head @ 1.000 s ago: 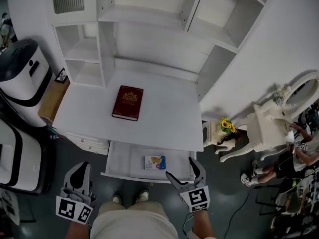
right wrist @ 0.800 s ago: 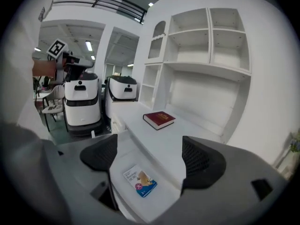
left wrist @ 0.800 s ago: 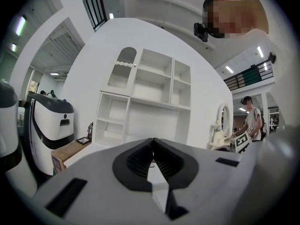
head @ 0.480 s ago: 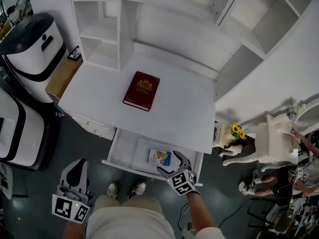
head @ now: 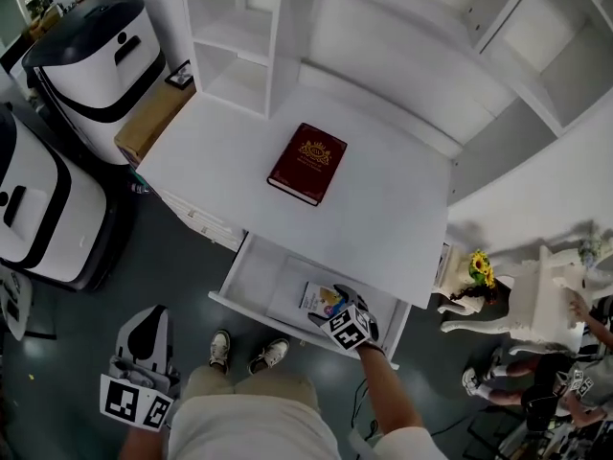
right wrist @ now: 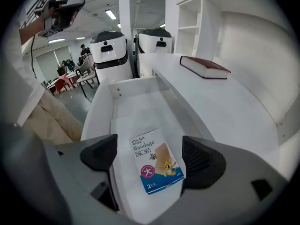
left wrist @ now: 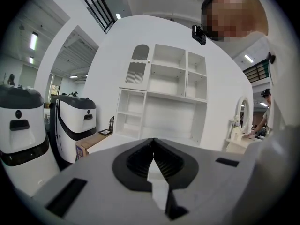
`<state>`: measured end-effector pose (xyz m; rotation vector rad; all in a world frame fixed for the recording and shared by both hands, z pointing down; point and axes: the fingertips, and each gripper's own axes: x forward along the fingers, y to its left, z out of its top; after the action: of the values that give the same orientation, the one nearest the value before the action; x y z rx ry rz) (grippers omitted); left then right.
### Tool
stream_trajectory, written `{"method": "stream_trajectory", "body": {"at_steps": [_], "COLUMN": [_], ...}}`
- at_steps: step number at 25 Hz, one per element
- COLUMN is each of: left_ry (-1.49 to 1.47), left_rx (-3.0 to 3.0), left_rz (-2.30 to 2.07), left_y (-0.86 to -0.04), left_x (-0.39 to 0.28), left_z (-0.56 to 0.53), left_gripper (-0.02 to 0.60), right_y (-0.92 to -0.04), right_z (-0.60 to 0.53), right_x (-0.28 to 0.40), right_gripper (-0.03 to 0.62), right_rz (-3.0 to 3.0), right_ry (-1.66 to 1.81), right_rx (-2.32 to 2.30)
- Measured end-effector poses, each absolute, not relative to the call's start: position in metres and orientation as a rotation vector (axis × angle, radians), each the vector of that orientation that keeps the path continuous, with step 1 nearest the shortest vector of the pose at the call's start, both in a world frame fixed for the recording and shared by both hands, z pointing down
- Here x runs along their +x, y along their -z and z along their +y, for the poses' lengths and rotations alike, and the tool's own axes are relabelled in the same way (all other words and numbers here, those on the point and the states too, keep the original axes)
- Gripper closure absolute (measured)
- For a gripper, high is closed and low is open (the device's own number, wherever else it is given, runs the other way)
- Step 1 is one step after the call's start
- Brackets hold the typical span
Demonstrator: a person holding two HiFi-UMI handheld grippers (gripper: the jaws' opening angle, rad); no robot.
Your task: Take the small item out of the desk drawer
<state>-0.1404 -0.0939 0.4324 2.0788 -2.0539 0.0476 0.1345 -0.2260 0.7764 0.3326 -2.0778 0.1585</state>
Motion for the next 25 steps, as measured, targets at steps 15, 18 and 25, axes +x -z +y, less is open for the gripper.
{"method": "stream_trajectory", "body": {"at_steps": [15, 18, 25], "left_ry": [-0.108, -0.110, -0.123], "left_rx": [2.013, 2.031, 2.081], "left_rz": [-2.025, -1.989, -1.878], "left_y": [-0.454, -0.457, -0.476], "left_x": [-0.147, -0.154, -0.171], "left_z": [-0.085, -0.091, -0.113], "left_gripper": [0.566, 0.566, 0.565], "right_y": [-0.848, -0.855, -0.873], "right_z": [-0.229, -0.227, -0.227], "right_x": [0.144, 0.145, 0.145], "right_gripper": [0.151, 0.151, 0.147], "right_rz": [-1.857, -1.822, -1.739], "right_ry": [-0.045, -0.063, -0.054], "right_rx": [0.129, 0.121, 0.069]}}
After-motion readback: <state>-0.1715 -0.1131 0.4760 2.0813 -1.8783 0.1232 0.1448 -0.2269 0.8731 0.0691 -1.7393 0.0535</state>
